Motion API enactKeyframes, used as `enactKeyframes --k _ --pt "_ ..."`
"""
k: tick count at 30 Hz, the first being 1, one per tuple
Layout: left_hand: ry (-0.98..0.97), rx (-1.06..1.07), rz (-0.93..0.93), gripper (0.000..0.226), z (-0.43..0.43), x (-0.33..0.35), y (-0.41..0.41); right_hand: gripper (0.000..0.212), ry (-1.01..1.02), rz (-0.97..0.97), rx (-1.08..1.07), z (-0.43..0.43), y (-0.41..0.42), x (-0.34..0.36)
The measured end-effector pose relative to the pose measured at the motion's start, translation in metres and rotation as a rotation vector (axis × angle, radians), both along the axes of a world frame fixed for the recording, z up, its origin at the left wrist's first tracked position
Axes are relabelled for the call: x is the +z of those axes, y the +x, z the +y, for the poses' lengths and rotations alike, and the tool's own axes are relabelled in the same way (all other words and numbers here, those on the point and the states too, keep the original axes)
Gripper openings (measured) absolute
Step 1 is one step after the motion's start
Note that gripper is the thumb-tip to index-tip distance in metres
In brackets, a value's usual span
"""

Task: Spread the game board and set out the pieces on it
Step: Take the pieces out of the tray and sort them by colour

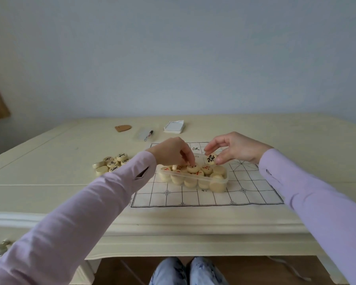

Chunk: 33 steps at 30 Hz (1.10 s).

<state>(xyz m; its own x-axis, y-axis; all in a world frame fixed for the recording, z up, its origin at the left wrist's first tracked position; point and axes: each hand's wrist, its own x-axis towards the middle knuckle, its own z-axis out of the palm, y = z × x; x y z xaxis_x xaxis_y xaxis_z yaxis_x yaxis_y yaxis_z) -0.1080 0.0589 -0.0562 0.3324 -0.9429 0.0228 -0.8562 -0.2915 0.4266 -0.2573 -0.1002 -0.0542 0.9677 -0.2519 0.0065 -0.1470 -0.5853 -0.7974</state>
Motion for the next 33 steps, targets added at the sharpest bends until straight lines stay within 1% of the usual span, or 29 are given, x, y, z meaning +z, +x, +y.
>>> enactKeyframes --k 3,5,8,11,13,16,18,21,27,28,29,31,33 --pt "-0.016 0.009 0.029 0.024 -0.001 0.000 0.001 0.045 -0.033 0.036 0.016 0.000 0.000 0.003" --pt "-0.007 -0.001 0.033 0.019 -0.003 0.000 -0.001 0.046 -0.044 0.051 0.017 0.001 0.000 0.005" --pt "0.064 -0.010 0.000 0.027 -0.008 -0.001 -0.006 0.045 -0.055 0.064 0.010 0.004 0.002 0.006" --pt "0.115 -0.007 -0.027 0.030 -0.014 -0.003 -0.007 0.038 -0.131 0.106 -0.030 0.007 0.004 0.009" --pt "0.137 -0.004 -0.034 0.024 -0.016 -0.003 -0.006 0.029 -0.159 0.131 -0.084 0.009 0.006 0.010" --pt "0.136 0.000 -0.033 0.012 -0.013 -0.001 -0.005 0.018 -0.082 0.125 -0.156 0.011 0.015 0.009" --pt "0.101 0.001 -0.029 0.017 -0.011 0.001 -0.005 0.023 -0.043 0.117 -0.199 0.011 0.021 0.008" --pt "0.099 -0.003 -0.066 0.034 -0.008 0.001 -0.007 0.027 0.020 0.124 -0.233 0.015 0.028 0.007" --pt "0.168 -0.010 -0.159 0.030 -0.013 -0.003 -0.008 0.026 0.132 0.178 -0.306 0.024 0.033 0.004" --pt "0.155 -0.005 -0.163 0.031 -0.013 -0.002 -0.008 0.026 0.152 0.187 -0.313 0.025 0.033 0.004" --pt "0.111 0.014 -0.148 0.033 -0.013 0.000 -0.006 0.026 0.182 0.192 -0.319 0.027 0.034 0.004" --pt "-0.048 0.081 -0.068 0.036 -0.009 0.007 -0.003 0.025 0.280 0.177 -0.338 0.031 0.036 0.004" --pt "-0.175 0.105 0.013 0.038 -0.005 0.013 0.001 0.022 0.446 0.138 -0.342 0.037 0.041 0.004"
